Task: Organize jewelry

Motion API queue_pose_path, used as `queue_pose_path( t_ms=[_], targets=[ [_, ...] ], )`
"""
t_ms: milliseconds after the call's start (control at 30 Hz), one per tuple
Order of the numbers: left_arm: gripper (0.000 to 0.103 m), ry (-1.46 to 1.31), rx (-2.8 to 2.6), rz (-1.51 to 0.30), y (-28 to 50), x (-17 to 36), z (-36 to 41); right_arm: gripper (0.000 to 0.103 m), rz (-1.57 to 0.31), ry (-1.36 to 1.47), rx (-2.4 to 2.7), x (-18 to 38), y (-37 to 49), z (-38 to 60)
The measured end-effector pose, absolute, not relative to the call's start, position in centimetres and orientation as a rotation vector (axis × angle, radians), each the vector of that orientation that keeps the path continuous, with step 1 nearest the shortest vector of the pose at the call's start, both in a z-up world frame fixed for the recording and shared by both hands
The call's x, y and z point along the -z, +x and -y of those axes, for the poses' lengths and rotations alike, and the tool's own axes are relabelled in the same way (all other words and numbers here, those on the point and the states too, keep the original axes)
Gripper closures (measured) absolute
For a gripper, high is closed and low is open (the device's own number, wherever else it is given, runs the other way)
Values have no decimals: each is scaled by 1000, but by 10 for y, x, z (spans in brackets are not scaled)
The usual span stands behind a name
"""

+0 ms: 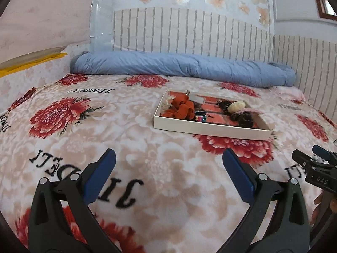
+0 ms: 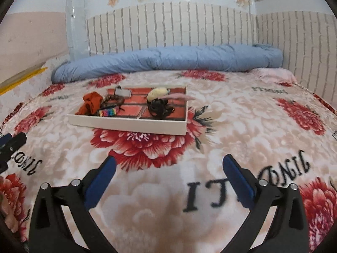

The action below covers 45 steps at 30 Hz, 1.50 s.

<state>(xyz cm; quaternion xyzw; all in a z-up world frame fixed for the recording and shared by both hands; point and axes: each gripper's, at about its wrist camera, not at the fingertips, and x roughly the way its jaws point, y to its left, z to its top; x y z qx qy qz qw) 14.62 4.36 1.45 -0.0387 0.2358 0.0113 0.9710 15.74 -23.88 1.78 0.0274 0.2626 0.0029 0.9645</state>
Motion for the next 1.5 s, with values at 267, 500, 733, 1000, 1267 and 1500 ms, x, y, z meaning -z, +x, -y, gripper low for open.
queue_pose_path(
  t_ms=[267, 500, 733, 1000, 1267, 1500],
  targets=[
    [5, -46, -18, -383, 104, -13, -30, 4, -479, 18, -18, -18, 117, 237],
    [5, -1, -35, -317, 80, -11, -22, 4, -418, -2, -31, -20, 103, 233],
    [5, 21, -26, -288, 74, -11, -18, 4, -376, 23, -17, -20, 92, 237],
    [5, -15, -18, -306, 78, -8, -26, 4, -341, -5, -14, -20, 84, 232],
    [5, -5, -18, -302, 77, -7, -23, 4, -337, 11, -13, -21, 83, 233],
    [5, -3, -24, -305, 76, -6, -22, 4, -339, 22, -13, -21, 83, 236]
  ],
)
